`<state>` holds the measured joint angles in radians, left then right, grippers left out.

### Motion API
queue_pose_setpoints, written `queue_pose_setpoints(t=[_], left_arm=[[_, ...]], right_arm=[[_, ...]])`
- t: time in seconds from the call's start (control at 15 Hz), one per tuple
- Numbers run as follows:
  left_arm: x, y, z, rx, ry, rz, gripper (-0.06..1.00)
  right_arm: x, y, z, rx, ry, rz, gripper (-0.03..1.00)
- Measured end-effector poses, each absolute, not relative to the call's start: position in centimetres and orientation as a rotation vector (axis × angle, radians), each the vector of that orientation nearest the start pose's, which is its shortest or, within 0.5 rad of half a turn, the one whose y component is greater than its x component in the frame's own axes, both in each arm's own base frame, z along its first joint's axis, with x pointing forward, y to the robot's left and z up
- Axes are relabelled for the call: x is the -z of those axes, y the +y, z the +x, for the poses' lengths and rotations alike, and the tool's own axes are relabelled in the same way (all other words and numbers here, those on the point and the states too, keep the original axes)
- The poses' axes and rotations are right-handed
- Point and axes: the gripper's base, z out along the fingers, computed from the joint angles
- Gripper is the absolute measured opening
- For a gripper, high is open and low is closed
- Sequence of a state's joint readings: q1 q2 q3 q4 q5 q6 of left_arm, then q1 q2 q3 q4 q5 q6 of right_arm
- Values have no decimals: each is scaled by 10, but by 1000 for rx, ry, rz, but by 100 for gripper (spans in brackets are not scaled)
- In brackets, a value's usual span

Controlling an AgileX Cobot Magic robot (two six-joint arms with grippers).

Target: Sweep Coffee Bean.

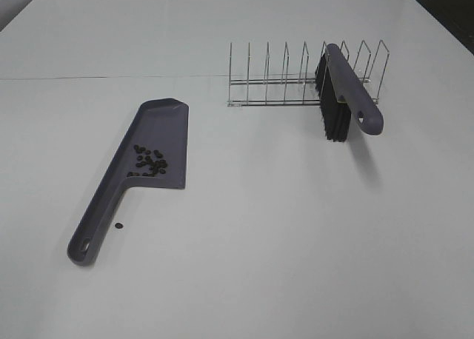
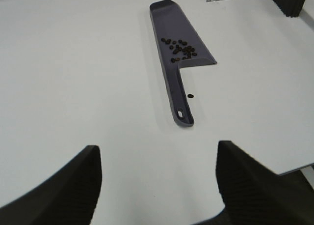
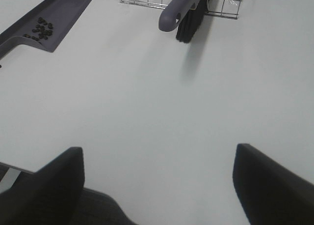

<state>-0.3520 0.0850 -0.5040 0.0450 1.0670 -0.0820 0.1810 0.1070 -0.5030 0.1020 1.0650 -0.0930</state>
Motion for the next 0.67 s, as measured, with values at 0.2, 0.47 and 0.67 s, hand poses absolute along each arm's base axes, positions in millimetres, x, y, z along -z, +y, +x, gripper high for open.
queue_pose_setpoints(t=[0.2, 0.47, 0.67], left_arm=[[-277, 0, 8, 191, 2109, 327, 63], [-277, 0, 9, 190, 2105, 334, 63], [-277, 0, 9, 190, 2105, 334, 63]], right_arm=[[-278, 10, 9, -181, 2131, -292, 73], [-278, 10, 9, -182, 2131, -292, 73], [-278, 10, 9, -182, 2131, -292, 73]])
